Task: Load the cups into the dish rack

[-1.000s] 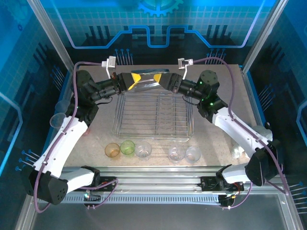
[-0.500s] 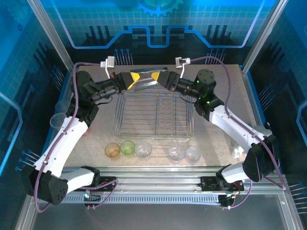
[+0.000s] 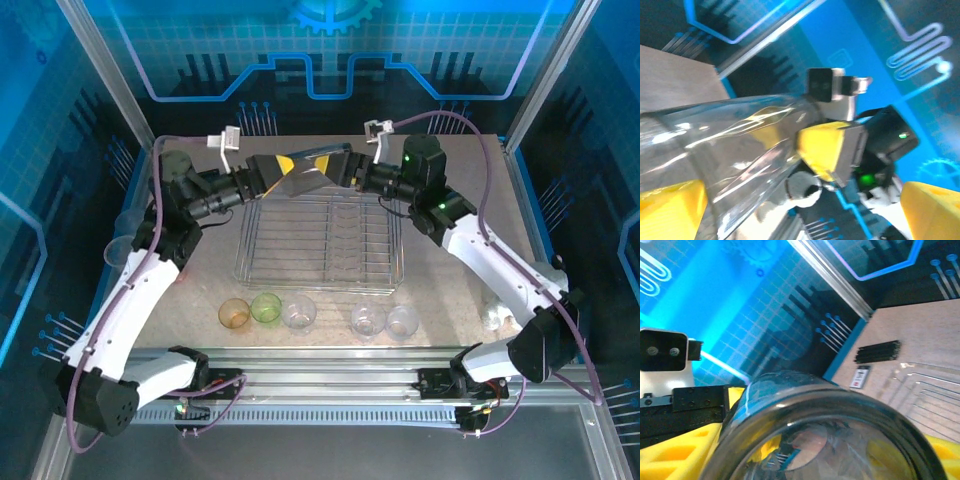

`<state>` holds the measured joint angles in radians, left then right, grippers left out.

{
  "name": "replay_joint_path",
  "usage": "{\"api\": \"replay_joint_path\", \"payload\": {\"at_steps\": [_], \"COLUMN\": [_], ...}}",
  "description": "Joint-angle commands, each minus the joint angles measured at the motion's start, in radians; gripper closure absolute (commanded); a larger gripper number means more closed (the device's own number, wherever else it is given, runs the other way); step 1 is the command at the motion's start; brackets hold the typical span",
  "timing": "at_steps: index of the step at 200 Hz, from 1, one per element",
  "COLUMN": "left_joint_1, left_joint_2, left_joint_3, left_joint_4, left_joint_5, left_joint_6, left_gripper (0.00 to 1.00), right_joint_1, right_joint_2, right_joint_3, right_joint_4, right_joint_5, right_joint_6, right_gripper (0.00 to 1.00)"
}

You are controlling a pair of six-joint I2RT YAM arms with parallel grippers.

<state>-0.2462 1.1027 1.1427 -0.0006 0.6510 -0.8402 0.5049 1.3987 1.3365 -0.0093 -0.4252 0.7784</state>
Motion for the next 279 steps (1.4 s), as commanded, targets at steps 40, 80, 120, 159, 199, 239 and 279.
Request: {"api": "replay_joint_path", "payload": {"at_steps": [40, 80, 120, 159, 199, 239, 279], "left_joint_1": [-0.002, -0.002, -0.002, -0.002, -0.002, -0.003, -0.002], "left_joint_2": [-0.107, -0.158, -0.181, -0.206, -0.216, -0.222, -0.221], "left_joint_3": [0.047, 0.001, -0.036, -0.088, -0.118, -0.136, -0.153], "left_joint_4": [-0.586, -0.619, -0.61, -0.603, -0.608, -0.612, -0.61], "left_joint_5": [-0.604, -0.676, -0.695, -0.706, -0.71, -0.717, -0.709], "left_joint_6": [0.367, 0.433, 0.49, 0.538, 0.565, 0.582, 0.578], "left_gripper": [0.01, 0.01, 0.01, 0.01, 0.01, 0.01, 0.01], "right_joint_1": [0.051, 0.108, 0.166, 0.207, 0.23, 0.244, 0.242], "right_joint_2": [0.096, 0.226, 0.411, 0.577, 0.73, 0.852, 0.906], "right_joint_3": [0.3, 0.431, 0.62, 0.77, 0.917, 1.038, 1.052], "right_joint_4": [-0.512, -0.634, -0.757, -0.828, -0.892, -0.957, -0.96], "right_joint_5": [0.286, 0.421, 0.546, 0.63, 0.671, 0.732, 0.79], "right_joint_6": [-0.312, -0.407, -0.511, -0.593, -0.64, -0.693, -0.741], "right_gripper": [0.52, 0.53, 0.54, 0.54, 0.54, 0.54, 0.55]}}
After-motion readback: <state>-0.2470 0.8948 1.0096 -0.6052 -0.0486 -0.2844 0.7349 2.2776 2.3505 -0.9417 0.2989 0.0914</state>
